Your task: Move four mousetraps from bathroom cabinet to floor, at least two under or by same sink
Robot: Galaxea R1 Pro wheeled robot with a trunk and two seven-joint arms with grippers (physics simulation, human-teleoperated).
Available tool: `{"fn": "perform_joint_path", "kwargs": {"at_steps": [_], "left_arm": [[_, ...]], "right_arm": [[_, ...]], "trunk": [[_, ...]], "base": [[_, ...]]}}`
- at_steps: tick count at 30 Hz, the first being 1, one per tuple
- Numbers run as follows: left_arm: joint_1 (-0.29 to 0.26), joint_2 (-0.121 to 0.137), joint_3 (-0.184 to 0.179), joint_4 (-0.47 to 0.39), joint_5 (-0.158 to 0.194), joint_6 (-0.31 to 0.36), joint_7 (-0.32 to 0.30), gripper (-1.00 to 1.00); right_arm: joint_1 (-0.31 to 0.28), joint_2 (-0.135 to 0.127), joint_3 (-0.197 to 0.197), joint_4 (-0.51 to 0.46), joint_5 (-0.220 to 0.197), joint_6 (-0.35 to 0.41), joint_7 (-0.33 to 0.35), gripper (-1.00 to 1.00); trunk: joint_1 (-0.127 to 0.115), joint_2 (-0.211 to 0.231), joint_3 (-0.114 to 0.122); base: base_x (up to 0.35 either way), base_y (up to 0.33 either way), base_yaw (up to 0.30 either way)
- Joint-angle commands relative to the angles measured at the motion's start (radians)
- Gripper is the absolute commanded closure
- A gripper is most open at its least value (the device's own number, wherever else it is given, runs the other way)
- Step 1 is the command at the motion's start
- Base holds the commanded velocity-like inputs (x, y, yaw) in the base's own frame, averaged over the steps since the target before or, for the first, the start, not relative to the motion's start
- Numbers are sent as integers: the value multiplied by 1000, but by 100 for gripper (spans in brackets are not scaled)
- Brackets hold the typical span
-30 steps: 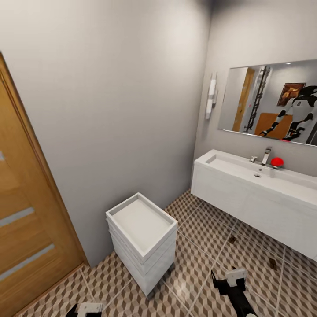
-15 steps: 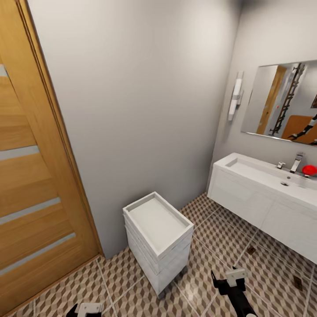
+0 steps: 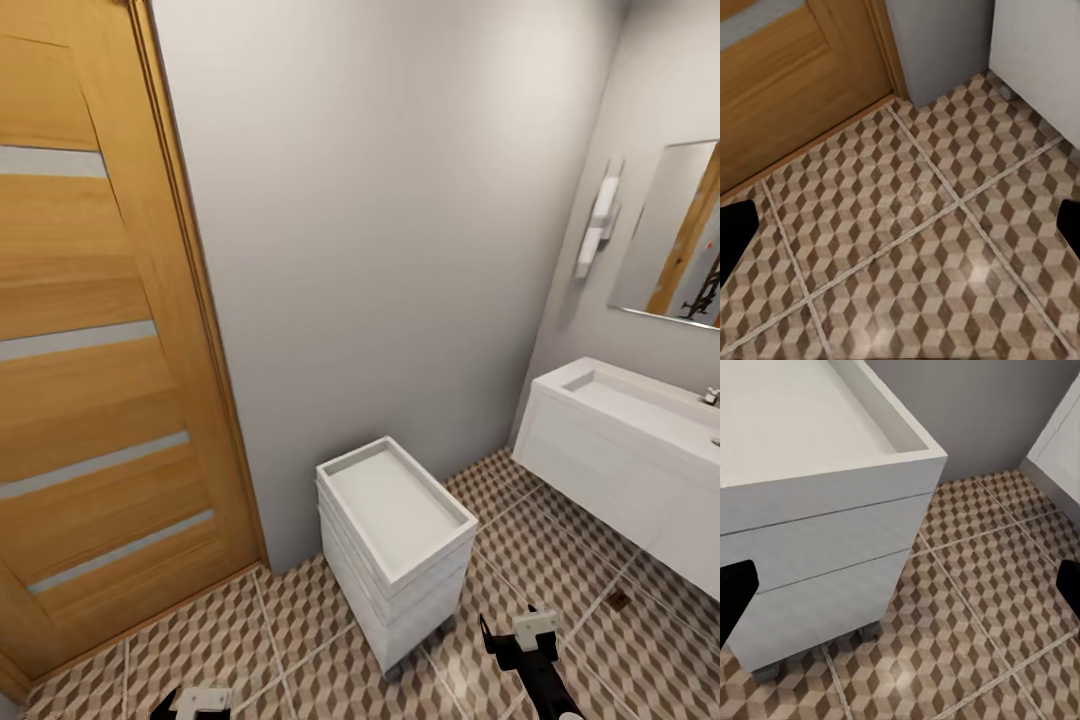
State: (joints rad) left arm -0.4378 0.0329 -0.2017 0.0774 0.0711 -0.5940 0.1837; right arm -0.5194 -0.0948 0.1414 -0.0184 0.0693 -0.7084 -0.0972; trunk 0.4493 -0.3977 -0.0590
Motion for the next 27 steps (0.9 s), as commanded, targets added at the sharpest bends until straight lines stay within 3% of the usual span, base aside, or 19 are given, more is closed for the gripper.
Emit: {"fn": "perform_joint_path", "kwargs": {"at_steps": [1, 27], "left_arm": [[-2, -1, -9, 4, 7, -6, 2, -100], [-2, -1, -8, 4, 7, -6, 1, -100]], "right_arm": [[-1, 0, 6, 0, 7, -2, -10, -100], [-1, 1, 7, 1, 7, -1, -10, -100]], "trunk": [[1, -2, -2], [1, -2, -2]], "base": [[0, 0, 277], [0, 0, 277]]}}
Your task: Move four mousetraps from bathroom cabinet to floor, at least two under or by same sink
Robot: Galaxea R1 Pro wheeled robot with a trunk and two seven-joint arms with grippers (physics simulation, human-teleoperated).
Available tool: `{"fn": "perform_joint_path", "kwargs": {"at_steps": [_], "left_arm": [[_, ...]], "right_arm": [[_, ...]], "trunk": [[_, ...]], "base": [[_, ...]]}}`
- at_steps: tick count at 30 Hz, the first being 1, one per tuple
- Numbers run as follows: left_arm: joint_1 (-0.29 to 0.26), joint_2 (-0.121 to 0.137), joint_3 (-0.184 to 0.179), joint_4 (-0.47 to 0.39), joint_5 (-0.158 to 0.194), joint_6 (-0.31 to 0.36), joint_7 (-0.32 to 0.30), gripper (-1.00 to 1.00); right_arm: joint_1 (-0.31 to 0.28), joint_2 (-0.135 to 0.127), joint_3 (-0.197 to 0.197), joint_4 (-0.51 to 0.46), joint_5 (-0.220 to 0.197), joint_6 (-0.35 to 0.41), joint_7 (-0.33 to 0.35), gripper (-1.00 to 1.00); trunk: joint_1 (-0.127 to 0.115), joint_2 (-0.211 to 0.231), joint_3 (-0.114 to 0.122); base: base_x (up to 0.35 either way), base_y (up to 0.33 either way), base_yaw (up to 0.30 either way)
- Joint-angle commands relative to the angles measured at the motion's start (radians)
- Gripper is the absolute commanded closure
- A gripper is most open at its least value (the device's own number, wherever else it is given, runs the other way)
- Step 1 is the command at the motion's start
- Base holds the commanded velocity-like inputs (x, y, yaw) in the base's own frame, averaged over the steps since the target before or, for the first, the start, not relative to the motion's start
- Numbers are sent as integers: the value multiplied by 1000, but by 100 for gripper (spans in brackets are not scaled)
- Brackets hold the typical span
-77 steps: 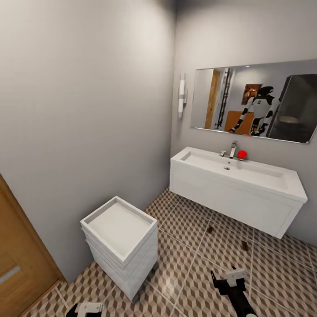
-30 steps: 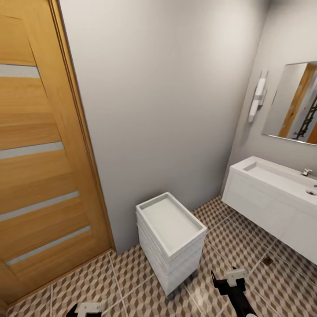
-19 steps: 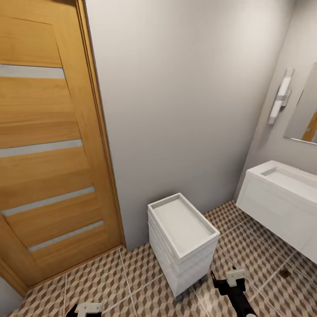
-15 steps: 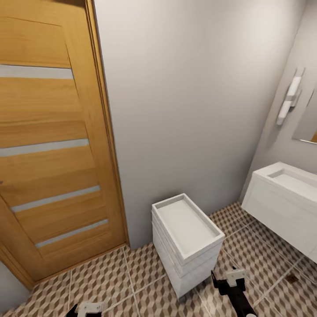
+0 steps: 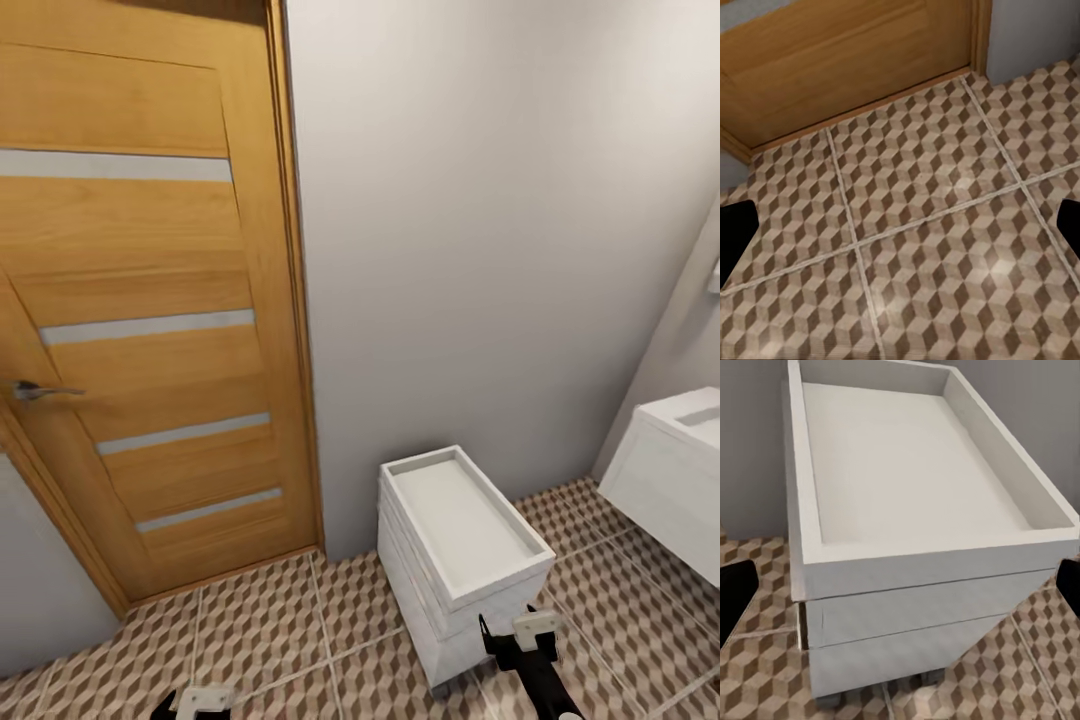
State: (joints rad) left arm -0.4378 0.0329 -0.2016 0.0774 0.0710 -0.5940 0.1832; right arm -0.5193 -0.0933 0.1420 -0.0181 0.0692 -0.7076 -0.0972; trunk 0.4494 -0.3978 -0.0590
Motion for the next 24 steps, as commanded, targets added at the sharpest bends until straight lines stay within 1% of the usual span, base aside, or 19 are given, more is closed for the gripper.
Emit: {"fn": "perform_joint_path", "kwargs": {"at_steps": [1, 24], "left_arm": [[-2, -1, -9, 4, 7, -6, 2, -100], [-1, -1, -9, 4, 7, -6, 1, -100]], "right_arm": [[-1, 0, 6, 1, 8, -1, -10, -100], [-1, 2, 6, 1, 8, -1, -10, -100]], "trunk": [[1, -2, -2], [1, -2, -2]], "base": [[0, 0, 277], [0, 0, 281]]}}
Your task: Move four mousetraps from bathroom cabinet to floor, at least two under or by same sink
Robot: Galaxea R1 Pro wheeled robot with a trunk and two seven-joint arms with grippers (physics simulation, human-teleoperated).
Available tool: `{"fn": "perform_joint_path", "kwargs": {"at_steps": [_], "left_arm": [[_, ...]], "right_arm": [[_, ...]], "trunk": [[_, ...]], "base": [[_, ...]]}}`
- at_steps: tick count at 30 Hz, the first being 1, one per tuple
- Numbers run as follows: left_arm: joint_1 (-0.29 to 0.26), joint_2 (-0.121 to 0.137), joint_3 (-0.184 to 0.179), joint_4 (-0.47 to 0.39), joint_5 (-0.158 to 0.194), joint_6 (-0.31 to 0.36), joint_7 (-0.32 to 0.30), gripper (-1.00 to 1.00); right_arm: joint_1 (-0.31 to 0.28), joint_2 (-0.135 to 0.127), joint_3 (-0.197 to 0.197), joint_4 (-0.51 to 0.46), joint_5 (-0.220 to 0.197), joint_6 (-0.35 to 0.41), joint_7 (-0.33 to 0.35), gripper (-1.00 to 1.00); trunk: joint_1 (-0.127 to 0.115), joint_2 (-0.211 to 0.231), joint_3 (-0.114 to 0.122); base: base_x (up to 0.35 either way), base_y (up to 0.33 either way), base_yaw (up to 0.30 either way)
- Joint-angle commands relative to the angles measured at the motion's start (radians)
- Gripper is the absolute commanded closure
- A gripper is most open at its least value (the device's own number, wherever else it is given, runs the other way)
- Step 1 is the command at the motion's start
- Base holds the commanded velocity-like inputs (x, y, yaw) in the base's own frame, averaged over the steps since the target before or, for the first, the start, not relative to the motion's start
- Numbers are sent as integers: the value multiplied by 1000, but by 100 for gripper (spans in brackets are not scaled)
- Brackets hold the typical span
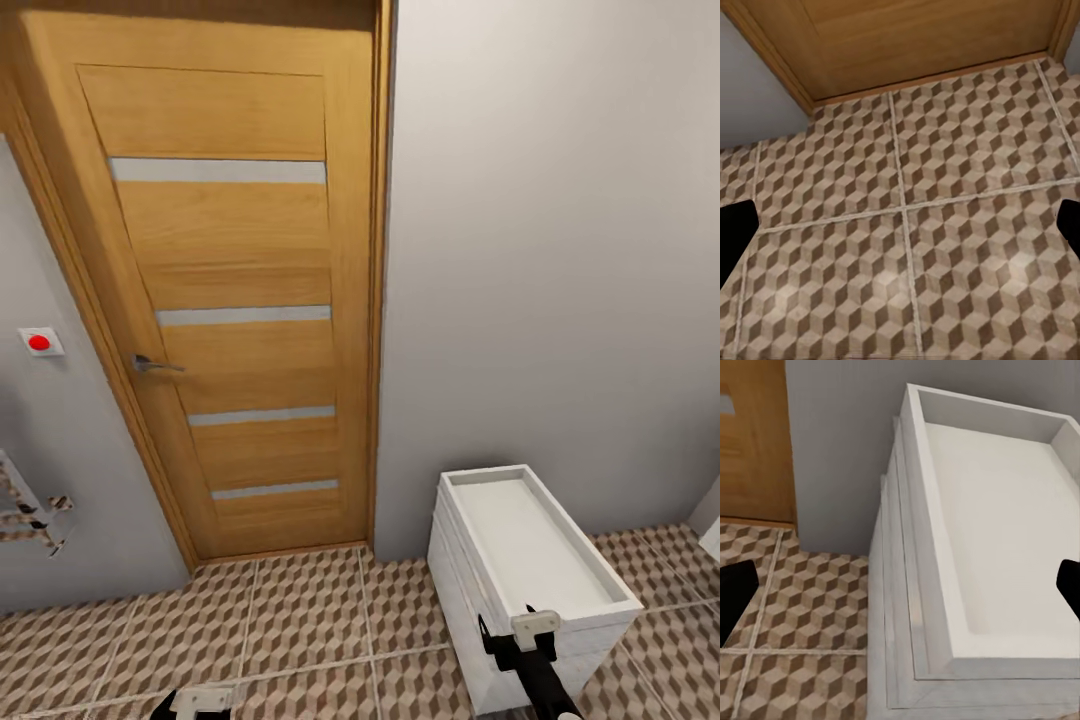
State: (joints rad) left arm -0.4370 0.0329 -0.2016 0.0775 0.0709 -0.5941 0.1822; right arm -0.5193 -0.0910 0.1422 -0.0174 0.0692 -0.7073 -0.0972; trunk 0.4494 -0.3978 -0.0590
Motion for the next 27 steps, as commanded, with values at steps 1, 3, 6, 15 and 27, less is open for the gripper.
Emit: {"fn": "perform_joint_path", "kwargs": {"at_steps": [1, 3, 6, 15, 27], "left_arm": [[-2, -1, -9, 4, 7, -6, 2, -100], [-2, -1, -9, 4, 7, -6, 2, -100], [-2, -1, -9, 4, 7, -6, 2, -100], [-2, -1, -9, 4, 7, -6, 2, -100], [-2, -1, -9, 4, 7, -6, 2, -100]], "right_arm": [[-1, 0, 6, 0, 7, -1, -10, -100], [-1, 0, 6, 0, 7, -1, -10, -100], [-1, 0, 6, 0, 7, -1, -10, -100], [-1, 0, 6, 0, 7, -1, -10, -100], [-1, 0, 6, 0, 7, -1, -10, -100]], "trunk": [[1, -2, -2], [1, -2, -2], [1, -2, -2], [1, -2, -2], [1, -2, -2]], "base": [[0, 0, 281], [0, 0, 282], [0, 36, 282], [0, 115, 282], [0, 96, 282]]}}
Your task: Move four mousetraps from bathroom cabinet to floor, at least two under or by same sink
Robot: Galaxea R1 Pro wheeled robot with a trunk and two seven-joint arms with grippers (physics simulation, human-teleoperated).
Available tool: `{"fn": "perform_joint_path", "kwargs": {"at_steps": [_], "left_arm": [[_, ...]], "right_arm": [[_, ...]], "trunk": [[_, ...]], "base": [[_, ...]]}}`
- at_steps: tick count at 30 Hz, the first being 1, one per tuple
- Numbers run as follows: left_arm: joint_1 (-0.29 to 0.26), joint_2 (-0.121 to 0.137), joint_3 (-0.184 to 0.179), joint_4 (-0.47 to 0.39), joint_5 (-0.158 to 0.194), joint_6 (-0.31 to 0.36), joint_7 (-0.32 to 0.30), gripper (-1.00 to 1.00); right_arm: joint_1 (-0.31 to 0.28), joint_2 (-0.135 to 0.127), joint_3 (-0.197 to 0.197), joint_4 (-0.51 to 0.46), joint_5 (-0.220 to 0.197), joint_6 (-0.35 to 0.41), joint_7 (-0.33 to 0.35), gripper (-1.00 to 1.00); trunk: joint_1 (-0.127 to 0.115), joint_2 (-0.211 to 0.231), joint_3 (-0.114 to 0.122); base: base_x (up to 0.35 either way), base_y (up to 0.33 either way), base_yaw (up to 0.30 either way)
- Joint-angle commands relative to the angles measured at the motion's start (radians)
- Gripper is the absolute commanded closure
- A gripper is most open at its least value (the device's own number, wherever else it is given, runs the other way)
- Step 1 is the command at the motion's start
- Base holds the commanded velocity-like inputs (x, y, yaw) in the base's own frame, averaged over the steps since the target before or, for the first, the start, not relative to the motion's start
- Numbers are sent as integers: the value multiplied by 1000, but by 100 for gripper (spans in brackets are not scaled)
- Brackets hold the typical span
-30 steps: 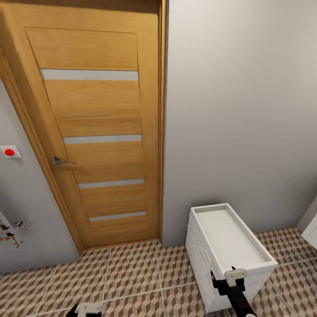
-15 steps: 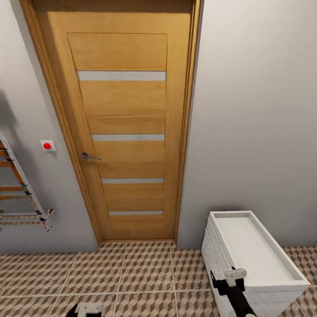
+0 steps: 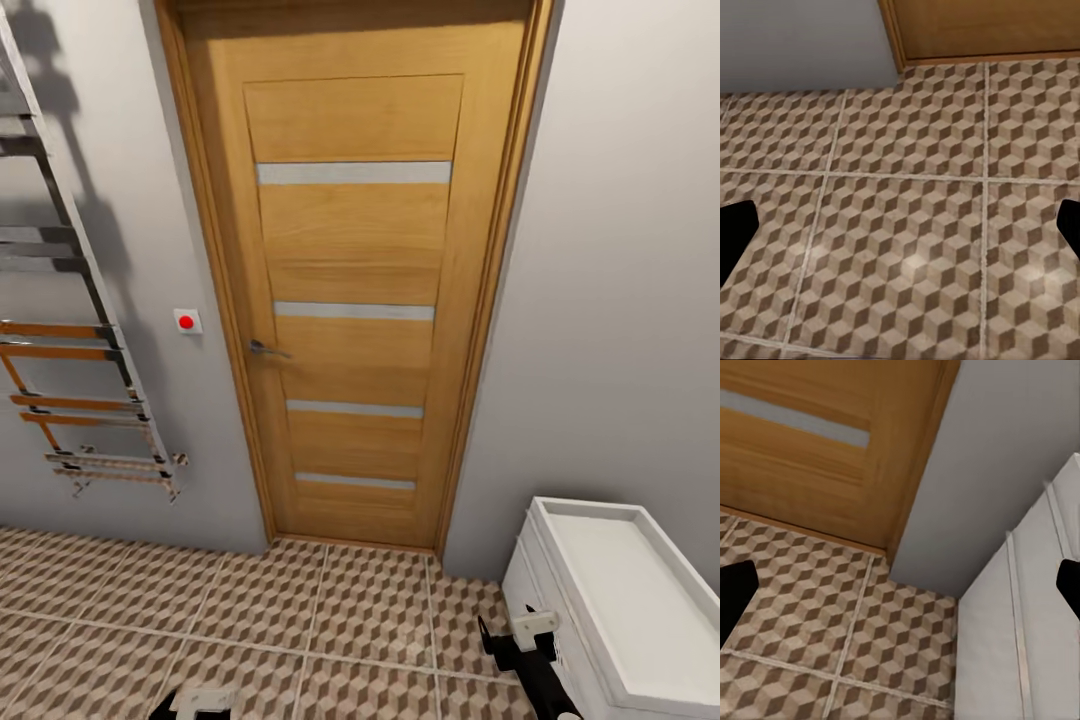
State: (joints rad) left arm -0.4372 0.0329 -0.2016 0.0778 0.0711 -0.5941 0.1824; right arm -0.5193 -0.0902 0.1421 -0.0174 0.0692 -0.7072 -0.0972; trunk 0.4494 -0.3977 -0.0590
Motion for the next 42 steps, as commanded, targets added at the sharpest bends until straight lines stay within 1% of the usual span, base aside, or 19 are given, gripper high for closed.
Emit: {"fn": "perform_joint_path", "kwargs": {"at_steps": [1, 42], "left_arm": [[-2, -1, -9, 4, 7, -6, 2, -100], [-2, -1, -9, 4, 7, -5, 0, -100]], "right_arm": [[-1, 0, 6, 1, 7, -1, -10, -100], [-1, 0, 6, 1, 7, -1, -10, -100]], "trunk": [[1, -2, -2], [1, -2, -2]], "base": [[0, 7, 282], [0, 0, 282]]}}
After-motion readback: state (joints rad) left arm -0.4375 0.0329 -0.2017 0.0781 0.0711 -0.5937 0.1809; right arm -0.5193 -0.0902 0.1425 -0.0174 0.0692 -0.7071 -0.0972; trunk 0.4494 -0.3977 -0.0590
